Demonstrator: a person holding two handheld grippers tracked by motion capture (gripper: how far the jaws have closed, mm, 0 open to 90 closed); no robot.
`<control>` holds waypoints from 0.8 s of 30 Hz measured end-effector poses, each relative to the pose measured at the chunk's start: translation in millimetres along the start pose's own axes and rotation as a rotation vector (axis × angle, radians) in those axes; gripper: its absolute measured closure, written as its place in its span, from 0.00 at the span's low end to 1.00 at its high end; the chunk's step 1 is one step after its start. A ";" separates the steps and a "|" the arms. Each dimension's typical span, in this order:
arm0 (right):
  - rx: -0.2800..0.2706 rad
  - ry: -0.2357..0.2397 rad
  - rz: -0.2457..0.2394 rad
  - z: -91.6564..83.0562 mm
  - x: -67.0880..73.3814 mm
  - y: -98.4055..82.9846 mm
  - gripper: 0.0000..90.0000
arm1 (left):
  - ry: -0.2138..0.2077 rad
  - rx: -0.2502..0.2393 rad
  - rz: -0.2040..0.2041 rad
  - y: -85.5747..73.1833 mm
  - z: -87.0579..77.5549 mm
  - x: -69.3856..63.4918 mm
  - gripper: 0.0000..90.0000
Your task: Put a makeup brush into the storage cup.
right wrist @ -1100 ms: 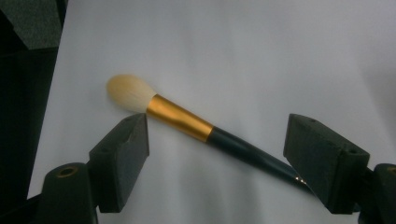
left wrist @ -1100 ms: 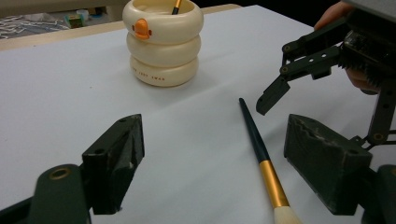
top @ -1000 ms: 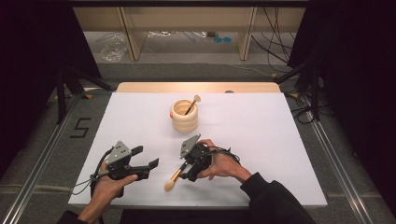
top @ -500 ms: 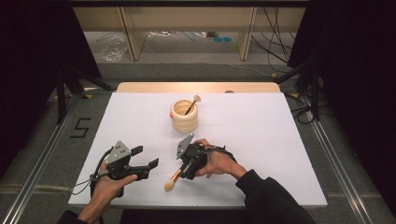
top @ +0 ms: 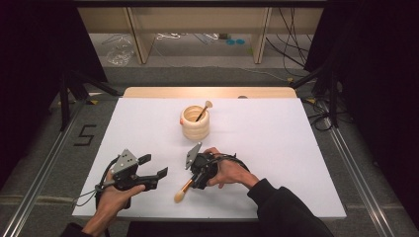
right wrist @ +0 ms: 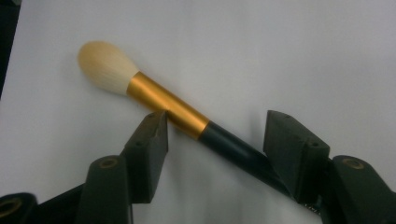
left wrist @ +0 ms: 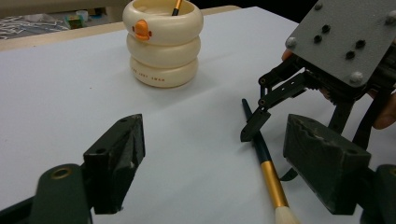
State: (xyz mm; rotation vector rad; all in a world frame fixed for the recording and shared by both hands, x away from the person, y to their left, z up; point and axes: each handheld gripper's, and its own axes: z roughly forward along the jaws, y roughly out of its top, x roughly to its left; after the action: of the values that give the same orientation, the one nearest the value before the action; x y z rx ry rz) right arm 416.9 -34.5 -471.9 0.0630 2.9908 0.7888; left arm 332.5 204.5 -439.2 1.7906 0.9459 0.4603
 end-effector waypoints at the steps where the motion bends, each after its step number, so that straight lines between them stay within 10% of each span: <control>1: 0.001 0.001 0.001 0.0 0.0 0.0 0.49 | -0.001 0.000 0.000 0.0 0.0 0.0 0.23; 24: 0.112 0.038 0.030 -4.6 -3.2 4.6 0.78 | 0.005 -0.006 -0.022 -0.2 -0.3 -0.6 0.23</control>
State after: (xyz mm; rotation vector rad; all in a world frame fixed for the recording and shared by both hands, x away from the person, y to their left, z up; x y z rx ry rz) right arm 419.9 -32.9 -465.5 0.0991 3.0747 0.6310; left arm 331.8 204.2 -439.2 1.7732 0.9661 0.4534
